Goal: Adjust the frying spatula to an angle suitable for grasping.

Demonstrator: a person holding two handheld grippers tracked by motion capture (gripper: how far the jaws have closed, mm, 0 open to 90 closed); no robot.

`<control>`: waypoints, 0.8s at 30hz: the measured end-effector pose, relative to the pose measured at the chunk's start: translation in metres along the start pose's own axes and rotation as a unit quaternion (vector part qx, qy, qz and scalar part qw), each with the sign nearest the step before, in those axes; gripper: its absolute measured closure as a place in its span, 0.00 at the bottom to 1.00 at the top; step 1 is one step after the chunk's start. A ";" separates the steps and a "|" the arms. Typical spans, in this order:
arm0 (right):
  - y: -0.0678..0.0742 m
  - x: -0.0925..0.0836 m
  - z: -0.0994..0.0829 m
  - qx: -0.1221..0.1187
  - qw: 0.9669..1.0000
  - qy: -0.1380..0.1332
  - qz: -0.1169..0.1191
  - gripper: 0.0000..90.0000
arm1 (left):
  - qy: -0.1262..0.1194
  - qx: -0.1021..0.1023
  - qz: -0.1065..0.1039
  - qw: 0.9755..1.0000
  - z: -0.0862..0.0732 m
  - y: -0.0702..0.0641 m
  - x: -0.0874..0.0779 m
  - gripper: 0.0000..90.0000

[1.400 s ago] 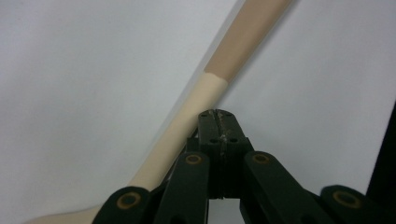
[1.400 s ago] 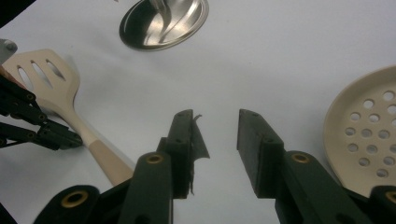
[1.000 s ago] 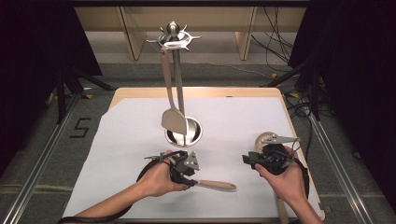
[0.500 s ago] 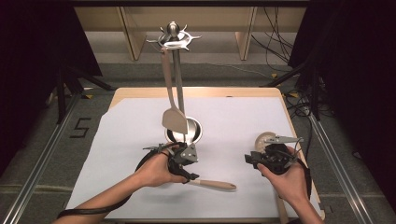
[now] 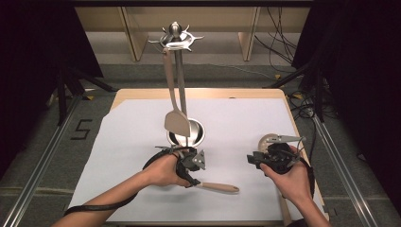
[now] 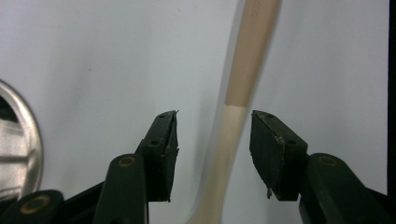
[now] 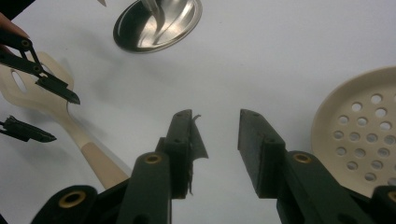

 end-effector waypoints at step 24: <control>0.002 -0.004 -0.002 0.002 1.000 0.000 -0.004 0.73 | 0.106 0.055 -0.053 0.991 -0.017 -0.004 0.024 0.71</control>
Point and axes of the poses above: each handheld gripper's, and its own axes: x roughly forward along the jaws, z roughly out of its top, y roughly to its left, the point moved 5 cm from there along x, roughly forward along the jaws, and after that the axes turned 4 degrees about -y, right-handed, at the moved point
